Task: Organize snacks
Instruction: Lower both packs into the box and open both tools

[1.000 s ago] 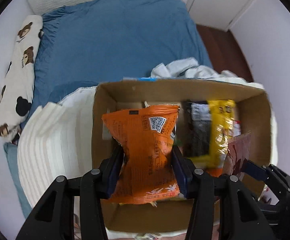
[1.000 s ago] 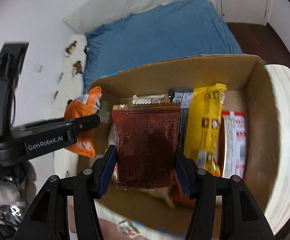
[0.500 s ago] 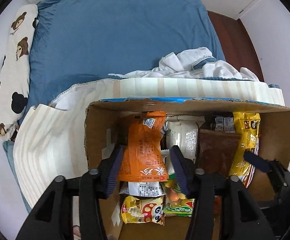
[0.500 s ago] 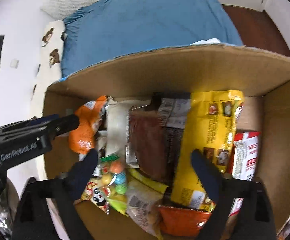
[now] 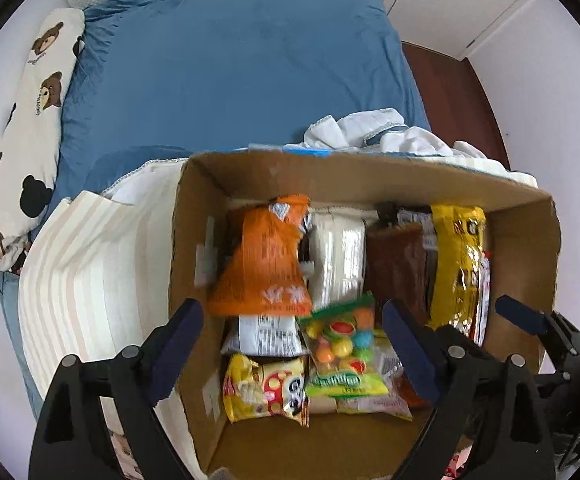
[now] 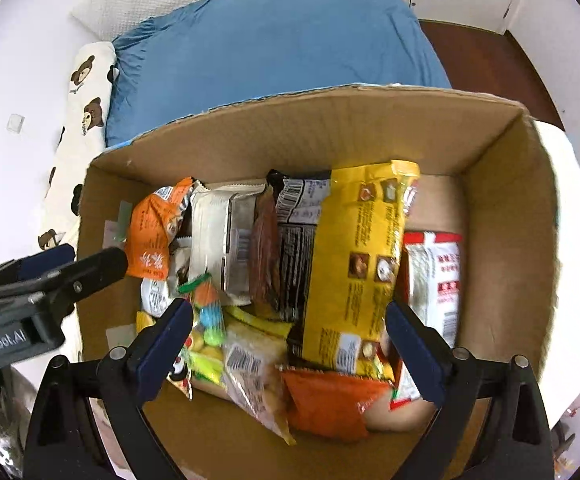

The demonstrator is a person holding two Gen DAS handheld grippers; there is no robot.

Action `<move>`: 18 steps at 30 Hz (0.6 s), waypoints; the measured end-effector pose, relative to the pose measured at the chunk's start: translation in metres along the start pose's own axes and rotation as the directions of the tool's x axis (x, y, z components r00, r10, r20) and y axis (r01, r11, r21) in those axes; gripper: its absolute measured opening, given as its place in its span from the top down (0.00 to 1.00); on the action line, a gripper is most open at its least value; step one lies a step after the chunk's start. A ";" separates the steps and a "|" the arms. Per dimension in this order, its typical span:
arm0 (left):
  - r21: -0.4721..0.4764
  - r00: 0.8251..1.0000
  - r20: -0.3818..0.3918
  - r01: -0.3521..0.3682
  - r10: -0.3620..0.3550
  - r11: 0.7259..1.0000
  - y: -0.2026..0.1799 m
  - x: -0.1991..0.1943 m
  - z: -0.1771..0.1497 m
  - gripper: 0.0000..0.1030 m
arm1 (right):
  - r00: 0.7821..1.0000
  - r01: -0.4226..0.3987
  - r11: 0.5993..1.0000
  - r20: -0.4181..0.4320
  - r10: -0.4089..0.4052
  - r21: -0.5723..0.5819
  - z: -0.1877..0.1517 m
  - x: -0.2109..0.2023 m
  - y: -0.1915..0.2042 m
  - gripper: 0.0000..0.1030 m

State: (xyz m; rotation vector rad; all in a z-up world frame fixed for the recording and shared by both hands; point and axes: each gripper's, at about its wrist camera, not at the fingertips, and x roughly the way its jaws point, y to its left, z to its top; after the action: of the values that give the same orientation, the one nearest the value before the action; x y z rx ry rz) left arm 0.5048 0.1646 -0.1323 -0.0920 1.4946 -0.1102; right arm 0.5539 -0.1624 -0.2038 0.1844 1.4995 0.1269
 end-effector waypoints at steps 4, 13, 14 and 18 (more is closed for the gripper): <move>0.010 0.998 0.064 0.000 -0.001 1.000 -0.007 -0.021 -0.023 0.11 | 0.999 -0.018 1.000 0.028 0.018 -0.010 -0.016 -0.021 -0.002 0.04; 0.008 0.966 0.257 -0.026 0.023 1.000 -0.014 -0.079 -0.087 0.11 | 0.981 -0.001 1.000 0.192 0.004 -0.012 -0.077 -0.075 -0.010 0.04; 0.009 0.959 0.282 -0.029 0.025 1.000 -0.016 -0.086 -0.097 0.11 | 0.976 0.009 1.000 0.216 -0.005 -0.015 -0.086 -0.082 -0.010 0.04; 0.011 0.928 0.370 -0.044 0.037 0.999 -0.023 -0.112 -0.132 0.11 | 0.955 0.028 0.999 0.297 -0.018 -0.030 -0.117 -0.105 -0.008 0.04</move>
State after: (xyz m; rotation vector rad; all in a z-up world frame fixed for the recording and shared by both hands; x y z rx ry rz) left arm 0.3648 0.1573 -0.0288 -0.0618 1.1165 -0.0692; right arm 0.4297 -0.1860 -0.1102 0.1512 1.1985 0.1011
